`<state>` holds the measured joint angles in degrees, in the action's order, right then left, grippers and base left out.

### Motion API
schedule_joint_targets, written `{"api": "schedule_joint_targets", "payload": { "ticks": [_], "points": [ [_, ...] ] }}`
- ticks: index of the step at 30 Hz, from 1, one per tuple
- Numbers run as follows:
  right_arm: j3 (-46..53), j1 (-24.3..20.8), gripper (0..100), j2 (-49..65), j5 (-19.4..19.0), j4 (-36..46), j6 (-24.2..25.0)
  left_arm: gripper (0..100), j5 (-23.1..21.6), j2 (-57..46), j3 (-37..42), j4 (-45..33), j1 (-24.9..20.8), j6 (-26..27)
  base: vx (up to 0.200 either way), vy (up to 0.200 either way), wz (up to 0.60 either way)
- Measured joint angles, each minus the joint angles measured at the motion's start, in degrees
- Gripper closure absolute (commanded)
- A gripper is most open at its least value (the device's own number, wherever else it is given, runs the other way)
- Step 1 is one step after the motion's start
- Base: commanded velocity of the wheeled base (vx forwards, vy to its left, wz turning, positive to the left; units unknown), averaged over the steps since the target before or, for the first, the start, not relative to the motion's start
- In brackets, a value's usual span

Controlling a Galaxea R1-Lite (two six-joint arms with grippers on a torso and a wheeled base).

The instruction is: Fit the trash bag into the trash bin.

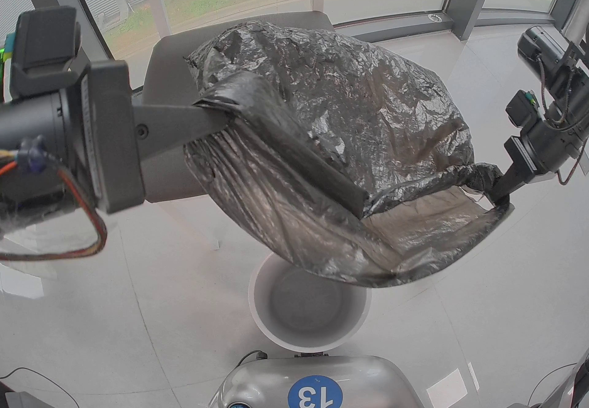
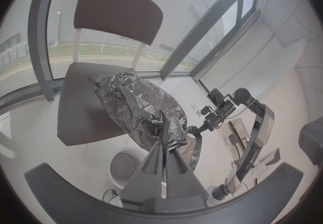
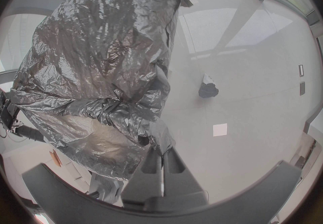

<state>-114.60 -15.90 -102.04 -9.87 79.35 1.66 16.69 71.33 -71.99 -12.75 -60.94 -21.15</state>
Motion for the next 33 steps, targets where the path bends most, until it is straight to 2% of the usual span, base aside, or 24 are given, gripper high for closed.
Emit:
{"api": "schedule_joint_targets", "payload": {
  "ticks": [6, 12, 18, 24, 33],
  "points": [
    [0.00, 0.00, 100, 3.69, -0.13, 9.12, -0.24, 100, 0.77, -0.40, 1.45, -0.40, -7.63, -3.04, 0.000, 0.000, 0.00],
    [0.00, 0.02, 100, 7.80, -0.50, 9.58, 0.39, 100, 1.65, 0.48, 3.63, -1.43, -11.89, -10.02, 0.000, 0.000, 0.00],
    [0.00, 0.07, 100, 13.75, -0.52, 9.67, -0.27, 100, 1.73, 1.94, 4.82, -5.19, -13.45, -13.36, 0.000, 0.000, 0.00],
    [0.00, 0.07, 100, 21.19, -0.44, 9.74, -3.38, 100, 1.76, 4.14, 5.07, -6.57, -14.99, -18.77, 0.000, 0.000, 0.00],
    [2.62, 0.09, 100, 31.06, -0.39, 7.06, -5.16, 100, 0.46, 6.86, 7.61, -7.45, -15.60, -21.27, 0.000, 0.000, 0.00]
  ]
}}
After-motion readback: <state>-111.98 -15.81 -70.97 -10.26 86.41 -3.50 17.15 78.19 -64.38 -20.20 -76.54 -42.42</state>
